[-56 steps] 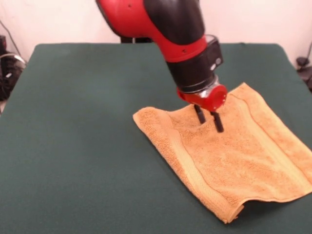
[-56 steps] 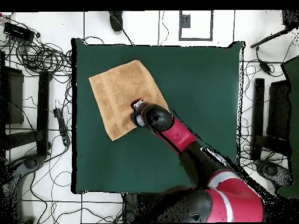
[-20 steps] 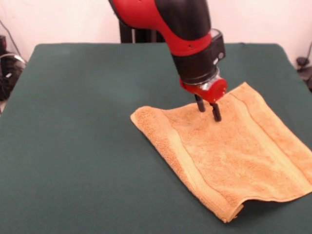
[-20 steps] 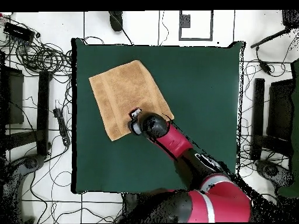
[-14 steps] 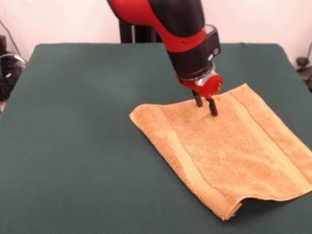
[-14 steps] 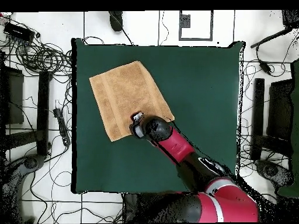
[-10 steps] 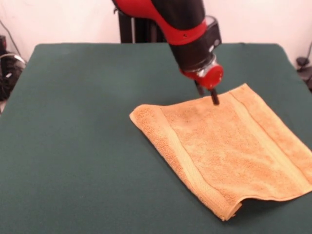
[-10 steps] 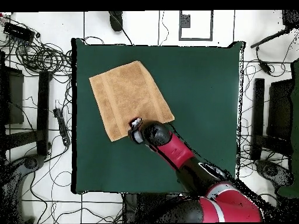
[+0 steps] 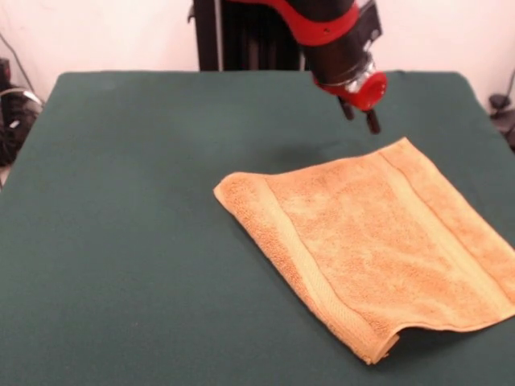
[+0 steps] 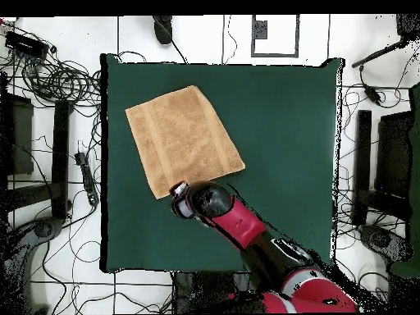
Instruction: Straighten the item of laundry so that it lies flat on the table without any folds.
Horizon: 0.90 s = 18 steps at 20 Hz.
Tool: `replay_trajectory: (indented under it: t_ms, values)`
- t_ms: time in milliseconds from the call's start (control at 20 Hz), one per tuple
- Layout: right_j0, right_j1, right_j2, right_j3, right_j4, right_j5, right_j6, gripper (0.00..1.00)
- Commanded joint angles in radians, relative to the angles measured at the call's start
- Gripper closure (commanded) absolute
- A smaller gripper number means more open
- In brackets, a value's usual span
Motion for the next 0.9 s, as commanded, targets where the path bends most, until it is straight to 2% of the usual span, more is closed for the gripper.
replay_trajectory:
  t_ms: [50,150,250,300,350,400,450,600,700,850,900]
  values:
    - [0.118,-0.044,-0.087,-0.056,0.052,-0.133,0.27,0.0]
    - [0.146,-0.115,-0.127,-0.073,0.057,-0.214,0.282,0.0]
    - [0.139,-0.167,-0.106,-0.068,0.066,-0.272,0.29,0.0]
    - [0.101,-0.189,-0.049,-0.05,0.061,-0.298,0.291,0.0]
    - [0.132,-0.206,-0.077,-0.058,0.085,-0.274,0.301,0.0]
    - [0.132,-0.219,-0.066,-0.056,0.092,-0.282,0.306,0.0]
    - [0.192,-0.22,-0.139,-0.086,0.115,-0.246,0.304,0.0]
    - [0.244,-0.223,-0.2,-0.125,0.141,-0.169,0.301,0.0]
    - [0.237,-0.223,-0.184,-0.144,0.142,-0.143,0.283,0.0]
    - [0.183,-0.21,-0.104,-0.156,0.146,-0.143,0.245,0.0]
    - [0.192,-0.19,-0.116,-0.182,0.152,-0.129,0.242,0.0]
